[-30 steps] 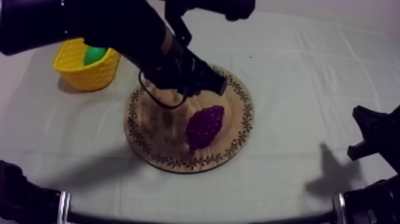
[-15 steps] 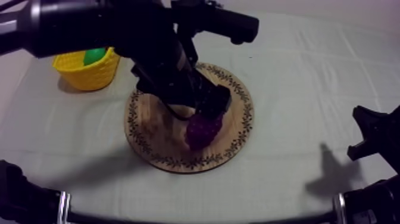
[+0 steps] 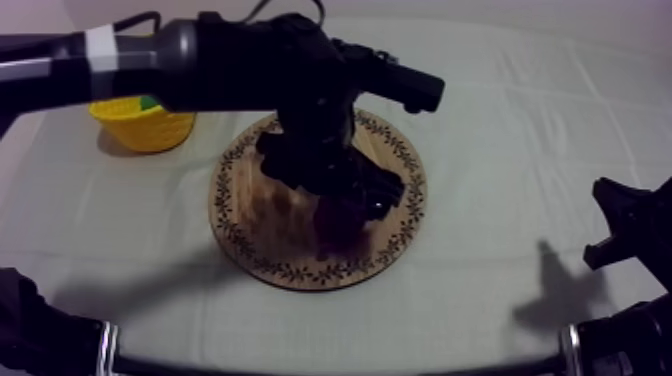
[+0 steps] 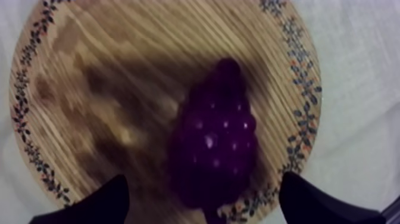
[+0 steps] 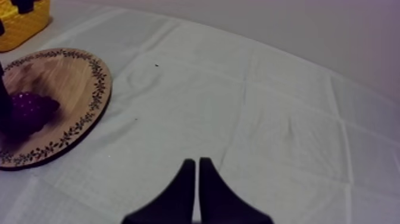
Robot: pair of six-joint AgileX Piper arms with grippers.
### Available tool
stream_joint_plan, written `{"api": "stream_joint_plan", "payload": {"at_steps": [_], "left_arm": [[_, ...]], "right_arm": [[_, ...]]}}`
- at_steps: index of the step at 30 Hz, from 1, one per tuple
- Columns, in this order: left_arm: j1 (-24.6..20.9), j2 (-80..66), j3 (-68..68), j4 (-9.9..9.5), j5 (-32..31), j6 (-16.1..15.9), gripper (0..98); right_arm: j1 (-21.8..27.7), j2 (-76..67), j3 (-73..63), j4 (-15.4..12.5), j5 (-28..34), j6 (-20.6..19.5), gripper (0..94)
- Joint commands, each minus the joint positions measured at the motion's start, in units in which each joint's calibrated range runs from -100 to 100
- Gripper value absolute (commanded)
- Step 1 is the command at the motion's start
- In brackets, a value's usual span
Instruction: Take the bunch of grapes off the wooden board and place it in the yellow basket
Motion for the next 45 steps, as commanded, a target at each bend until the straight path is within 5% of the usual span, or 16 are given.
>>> {"api": "stream_joint_plan", "payload": {"at_steps": [1,20,34,45], "left_arm": [[-0.11,2.18,-0.99,0.23,0.26,-0.09,94.5],[-2.23,11.80,-6.64,3.26,1.84,-2.47,84.5],[-2.23,10.98,-6.15,4.17,2.77,-4.73,44.8],[-2.83,5.30,-3.64,3.96,4.11,-7.31,31.6]], "right_arm": [[-0.02,-0.01,-0.03,0.01,-0.03,0.01,0.4],[-0.02,-0.01,-0.03,0.01,-0.03,0.01,0.4],[-0.02,-0.01,-0.03,0.01,-0.03,0.01,0.4],[-0.02,-0.01,-0.03,0.01,-0.03,0.01,0.4]]}}
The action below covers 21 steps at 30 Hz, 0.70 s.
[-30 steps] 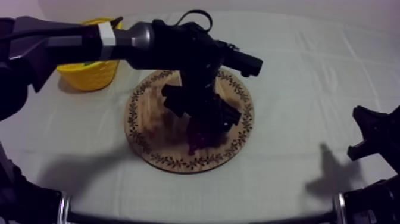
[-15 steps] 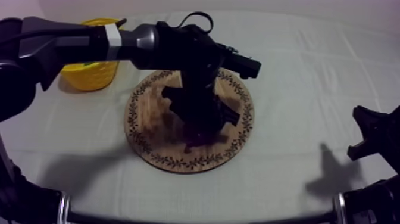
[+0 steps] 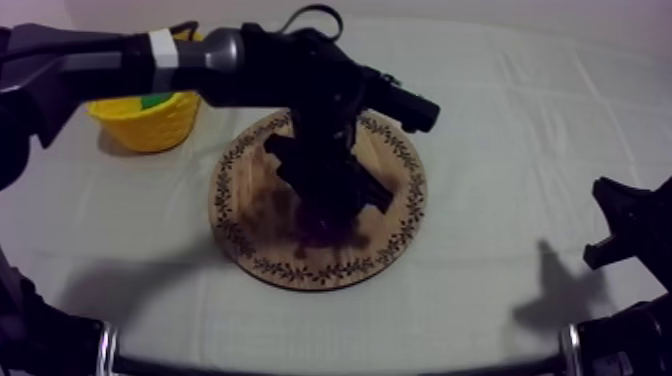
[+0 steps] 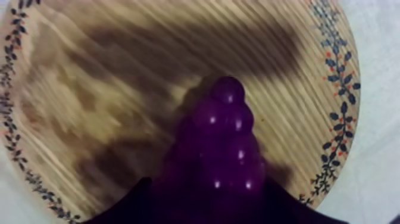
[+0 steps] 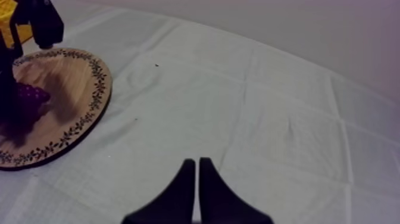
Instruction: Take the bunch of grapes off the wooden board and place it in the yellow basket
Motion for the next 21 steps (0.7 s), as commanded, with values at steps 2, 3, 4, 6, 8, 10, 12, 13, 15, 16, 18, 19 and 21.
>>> {"api": "stream_joint_plan", "payload": {"at_steps": [2,3,4,6,8,10,12,13,15,16,18,19,21], "left_arm": [[-0.55,-4.16,1.51,-0.01,0.39,-0.92,29.3],[-0.77,-5.69,2.58,-0.02,0.46,-1.23,28.2],[-1.01,-7.36,4.07,-0.03,0.46,-1.58,27.3],[-1.60,-11.16,7.99,0.01,0.23,-2.63,25.8],[-2.44,-15.48,12.72,0.12,-0.25,-3.80,24.7],[-3.65,-20.08,17.37,0.18,-0.68,-5.06,24.5],[-5.21,-24.80,21.35,0.00,-0.89,-6.43,25.0],[-6.14,-27.13,22.97,-0.24,-0.92,-7.17,25.1],[-8.20,-31.58,25.42,-1.17,-0.97,-8.43,25.3],[-9.27,-33.63,26.22,-1.95,-1.00,-8.72,25.0],[-11.50,-37.17,26.92,-3.63,-1.13,-9.08,23.6],[-12.73,-38.55,26.93,-4.34,-1.16,-9.28,23.2],[-15.29,-40.49,26.21,-5.36,-1.42,-9.76,22.8]], "right_arm": [[-0.02,-0.01,-0.03,0.01,-0.03,-0.01,0.4],[-0.02,-0.01,-0.03,0.01,-0.03,-0.01,0.4],[-0.02,-0.01,-0.03,0.01,-0.03,-0.01,0.4],[-0.02,-0.01,-0.03,0.01,-0.03,-0.01,0.4],[-0.02,-0.01,-0.03,0.01,-0.03,-0.01,0.4],[-0.02,-0.01,-0.03,0.01,-0.03,-0.01,0.4],[-0.02,-0.01,-0.03,0.01,-0.03,-0.01,0.4],[-0.02,-0.01,-0.03,0.01,-0.03,-0.01,0.4],[-0.02,-0.01,-0.03,0.01,-0.03,-0.01,0.4],[-0.02,-0.01,-0.03,0.01,-0.03,-0.01,0.4],[-0.02,-0.01,-0.03,0.01,-0.03,-0.01,0.4],[-0.02,-0.01,-0.03,0.01,-0.03,-0.01,0.4],[-0.02,-0.01,-0.03,0.01,-0.03,-0.01,0.4]]}}
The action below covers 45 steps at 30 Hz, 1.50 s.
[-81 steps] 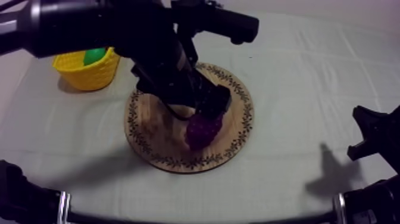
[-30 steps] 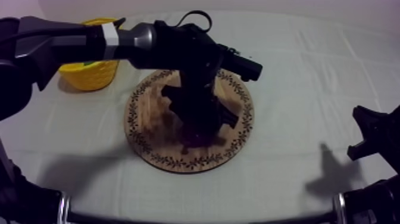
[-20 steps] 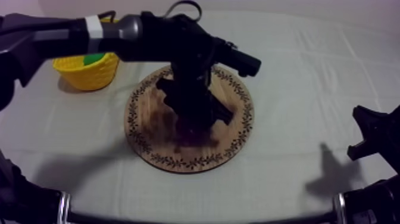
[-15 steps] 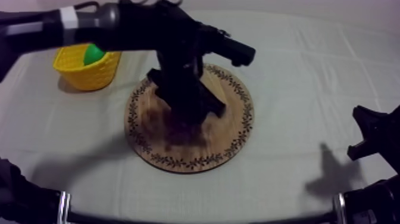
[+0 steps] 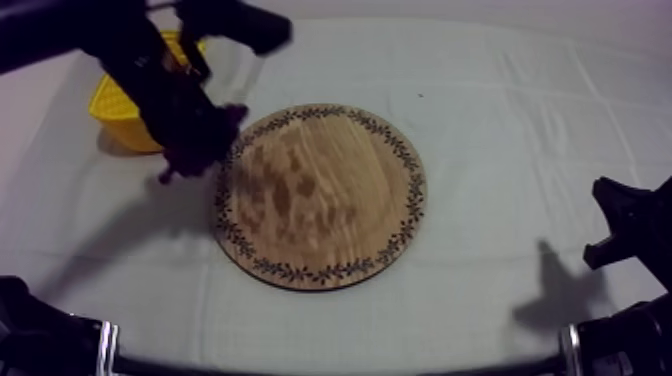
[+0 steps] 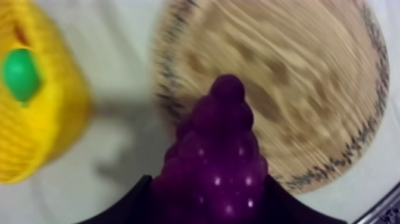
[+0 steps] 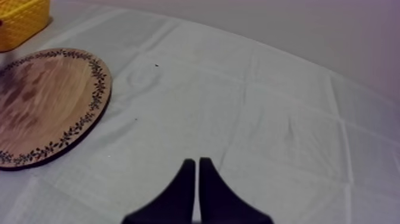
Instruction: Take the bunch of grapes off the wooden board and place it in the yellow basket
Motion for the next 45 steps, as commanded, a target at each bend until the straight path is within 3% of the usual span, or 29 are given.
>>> {"api": "stream_joint_plan", "payload": {"at_steps": [1,9,18,24,45], "left_arm": [[-4.36,-4.27,-1.42,-1.02,-0.39,-0.49,22.8],[-12.25,-2.59,-11.66,-3.52,-5.67,-0.65,23.7],[-17.59,6.83,-17.37,-7.87,-21.50,3.48,24.3],[-19.54,13.18,-18.13,-8.29,-26.29,4.38,25.1],[-21.33,25.67,-19.03,-9.41,-30.14,6.36,27.2]], "right_arm": [[-0.02,-0.01,-0.03,0.01,-0.03,-0.01,0.4],[-0.02,-0.01,-0.03,0.01,-0.03,-0.01,0.4],[-0.02,-0.01,-0.03,0.01,-0.03,-0.01,0.4],[-0.02,-0.01,-0.03,0.01,-0.03,-0.01,0.4],[-0.02,-0.01,-0.03,0.01,-0.03,-0.01,0.4]]}}
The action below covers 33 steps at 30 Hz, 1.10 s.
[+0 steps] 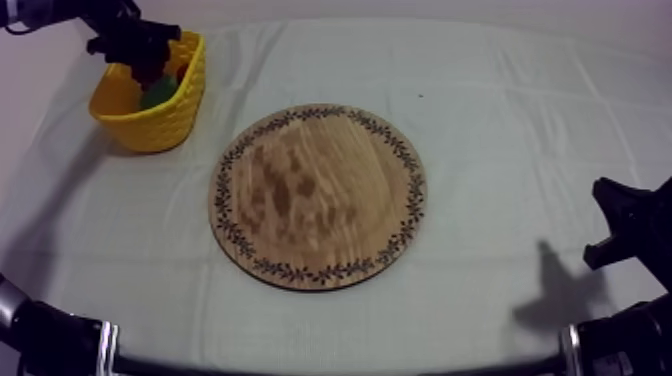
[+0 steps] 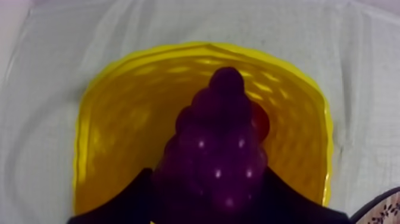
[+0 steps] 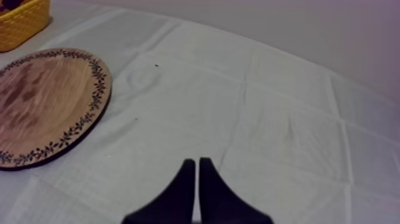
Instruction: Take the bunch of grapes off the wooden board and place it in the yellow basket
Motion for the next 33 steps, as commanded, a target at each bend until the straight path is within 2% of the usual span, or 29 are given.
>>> {"api": "stream_joint_plan", "payload": {"at_steps": [1,4,9,12,18,22,26,30,33], "left_arm": [[-0.03,-0.29,0.07,-0.06,0.07,0.01,28.2],[-0.14,-1.24,0.53,0.11,0.08,0.28,37.5],[-0.96,-4.12,2.22,1.67,0.14,-0.32,65.2],[-1.59,-6.78,4.03,2.80,0.27,-1.33,77.9],[-2.13,-14.18,8.30,3.57,0.80,-1.47,90.4],[-2.54,-20.64,10.78,3.65,1.74,-1.01,90.2],[-3.21,-28.65,13.48,3.60,3.69,-1.23,83.8],[-4.53,-37.48,17.03,3.96,4.19,-1.86,71.4],[-5.49,-44.27,20.09,4.09,3.15,-1.94,58.4]], "right_arm": [[-0.02,-0.01,-0.03,0.01,-0.03,-0.01,0.4],[-0.02,-0.01,-0.03,0.01,-0.03,-0.01,0.4],[-0.02,-0.01,-0.03,0.01,-0.03,-0.01,0.4],[-0.02,-0.01,-0.03,0.01,-0.03,-0.01,0.4],[-0.02,-0.01,-0.03,0.01,-0.03,-0.01,0.4],[-0.02,-0.01,-0.03,0.01,-0.03,-0.01,0.4],[-0.02,-0.01,-0.03,0.01,-0.03,-0.01,0.4],[-0.02,-0.01,-0.03,0.01,-0.03,-0.01,0.4],[-0.02,-0.01,-0.03,0.01,-0.03,-0.01,0.4]]}}
